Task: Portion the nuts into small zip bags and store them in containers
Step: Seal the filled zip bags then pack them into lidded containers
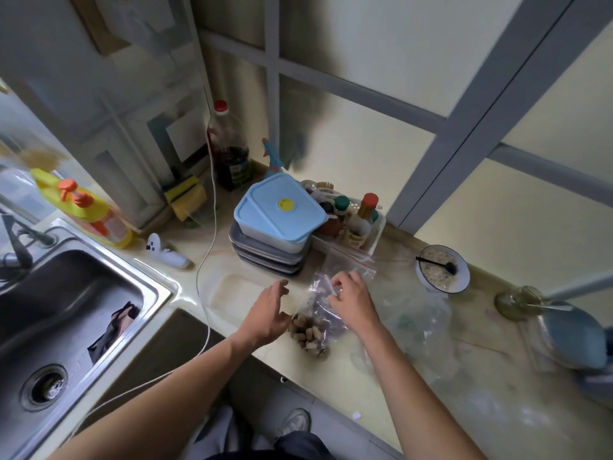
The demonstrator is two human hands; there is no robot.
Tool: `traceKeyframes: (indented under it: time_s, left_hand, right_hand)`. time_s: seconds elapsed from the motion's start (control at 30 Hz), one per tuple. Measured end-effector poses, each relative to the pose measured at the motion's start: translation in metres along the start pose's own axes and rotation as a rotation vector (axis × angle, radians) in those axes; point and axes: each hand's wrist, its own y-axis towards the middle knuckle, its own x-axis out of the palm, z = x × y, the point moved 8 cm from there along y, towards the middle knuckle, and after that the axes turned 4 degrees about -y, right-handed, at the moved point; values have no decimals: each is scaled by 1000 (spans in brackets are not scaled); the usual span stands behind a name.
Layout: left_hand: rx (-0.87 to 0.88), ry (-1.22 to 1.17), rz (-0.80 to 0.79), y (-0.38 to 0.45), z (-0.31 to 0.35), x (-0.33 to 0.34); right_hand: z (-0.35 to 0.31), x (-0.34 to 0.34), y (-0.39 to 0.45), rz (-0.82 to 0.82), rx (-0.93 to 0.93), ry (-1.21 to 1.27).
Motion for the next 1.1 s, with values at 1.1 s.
traceKeyframes:
  time_s: [1.1]
  left_hand:
    - [-60,-392,152,-19,13,-12]
  right_hand:
    - [15,68,-47,80,639,553]
